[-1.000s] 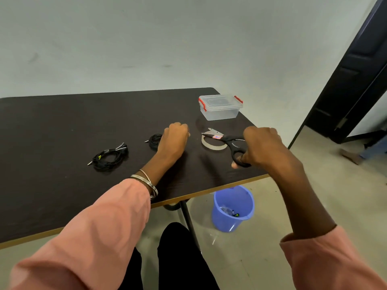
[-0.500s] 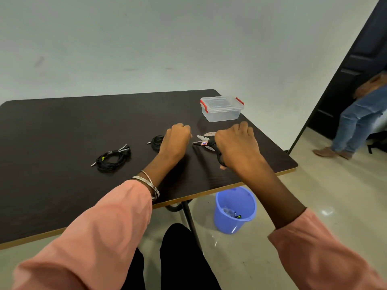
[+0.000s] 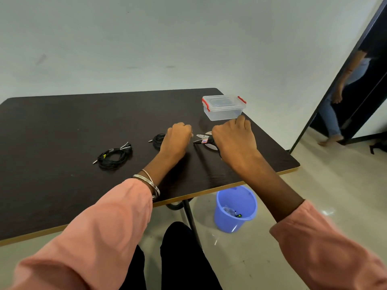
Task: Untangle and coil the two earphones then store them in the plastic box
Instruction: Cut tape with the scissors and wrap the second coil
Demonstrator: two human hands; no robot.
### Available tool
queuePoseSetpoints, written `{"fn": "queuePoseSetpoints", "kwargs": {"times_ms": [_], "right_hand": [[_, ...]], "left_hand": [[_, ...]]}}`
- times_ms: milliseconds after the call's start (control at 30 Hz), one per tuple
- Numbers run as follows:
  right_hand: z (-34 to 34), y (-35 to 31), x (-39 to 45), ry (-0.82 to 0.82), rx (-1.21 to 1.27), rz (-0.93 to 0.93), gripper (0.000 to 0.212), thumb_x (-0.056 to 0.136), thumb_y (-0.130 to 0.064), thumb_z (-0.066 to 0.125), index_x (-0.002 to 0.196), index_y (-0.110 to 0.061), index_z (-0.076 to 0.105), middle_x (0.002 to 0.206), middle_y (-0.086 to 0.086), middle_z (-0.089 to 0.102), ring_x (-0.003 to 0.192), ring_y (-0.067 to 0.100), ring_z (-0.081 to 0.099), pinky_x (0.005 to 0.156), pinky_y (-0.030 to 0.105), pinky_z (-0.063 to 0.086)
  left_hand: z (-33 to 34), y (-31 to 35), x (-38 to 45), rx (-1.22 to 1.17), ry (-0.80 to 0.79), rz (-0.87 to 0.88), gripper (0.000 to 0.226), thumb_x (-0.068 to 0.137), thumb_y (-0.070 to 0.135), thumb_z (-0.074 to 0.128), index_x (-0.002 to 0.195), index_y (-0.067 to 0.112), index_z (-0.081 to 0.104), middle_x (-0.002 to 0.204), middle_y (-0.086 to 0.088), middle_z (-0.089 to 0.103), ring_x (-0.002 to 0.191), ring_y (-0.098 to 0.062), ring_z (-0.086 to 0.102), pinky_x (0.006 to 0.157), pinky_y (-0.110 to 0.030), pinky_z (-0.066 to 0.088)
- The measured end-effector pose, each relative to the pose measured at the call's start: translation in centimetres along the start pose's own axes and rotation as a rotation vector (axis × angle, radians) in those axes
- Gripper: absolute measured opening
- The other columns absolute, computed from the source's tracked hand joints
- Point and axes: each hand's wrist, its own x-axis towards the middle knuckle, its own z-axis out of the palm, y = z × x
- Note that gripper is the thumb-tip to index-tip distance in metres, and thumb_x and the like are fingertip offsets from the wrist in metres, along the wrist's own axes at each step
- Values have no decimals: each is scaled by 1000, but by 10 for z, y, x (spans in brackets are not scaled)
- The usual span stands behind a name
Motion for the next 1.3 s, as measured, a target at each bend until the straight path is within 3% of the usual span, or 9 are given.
{"fn": "queuePoseSetpoints", "kwargs": {"times_ms": [233,433,600,800,933,1033,1133,1300], "right_hand": [[1,0,3,60,-8,7,30,91,-7,59,120,-2,56,121,24,58,118,39,50,100,42,42],[8,5,4,51,-27,42,29,91,-10,60,119,-3,56,123,25,56,120,39,47,103,43,40],[6,13,6,-39,5,59,48,78,-31,77,114,-7,59,120,23,56,122,40,41,100,43,38],[10,19,8,-58,106,69,56,77,-40,76,117,-6,56,125,24,53,125,41,39,102,44,38],[16,29,12,-44,143,134,51,78,-35,75,115,-5,57,120,23,56,121,38,40,97,42,39],[26,44,14,9,198,254,43,79,-37,75,106,-6,59,110,22,61,114,38,44,88,40,39],[40,52,11,20,307,397,32,85,-29,69,104,-6,58,107,21,62,112,38,47,83,39,38],[72,57,11,-154,500,577,41,83,-31,70,112,-5,56,117,21,59,113,42,49,88,41,40]], "left_hand": [[0,0,-1,-27,0,7,19,94,14,55,100,0,67,99,-18,64,91,-37,62,77,-45,52],[3,-3,-2,-11,6,-11,11,90,4,57,95,3,67,93,-14,63,84,-34,62,74,-46,53],[1,-3,-3,-68,21,-65,11,93,4,51,93,4,62,93,-14,62,84,-34,59,74,-47,51],[2,-1,-5,-165,32,-181,14,93,4,48,97,6,61,96,-15,65,87,-34,63,77,-47,53],[-3,-1,-10,-389,68,-345,16,92,1,45,87,5,59,84,-14,66,66,-31,67,60,-45,58],[-15,6,-14,-712,64,-511,15,97,5,47,90,5,60,84,-10,67,52,-18,64,48,-31,56],[-22,7,-19,-1005,17,-605,15,98,7,48,96,9,63,88,-9,68,56,-14,61,48,-23,50],[-28,4,-29,-1228,-39,-686,19,98,5,47,101,8,65,94,-9,67,63,-13,60,52,-20,50]]}}
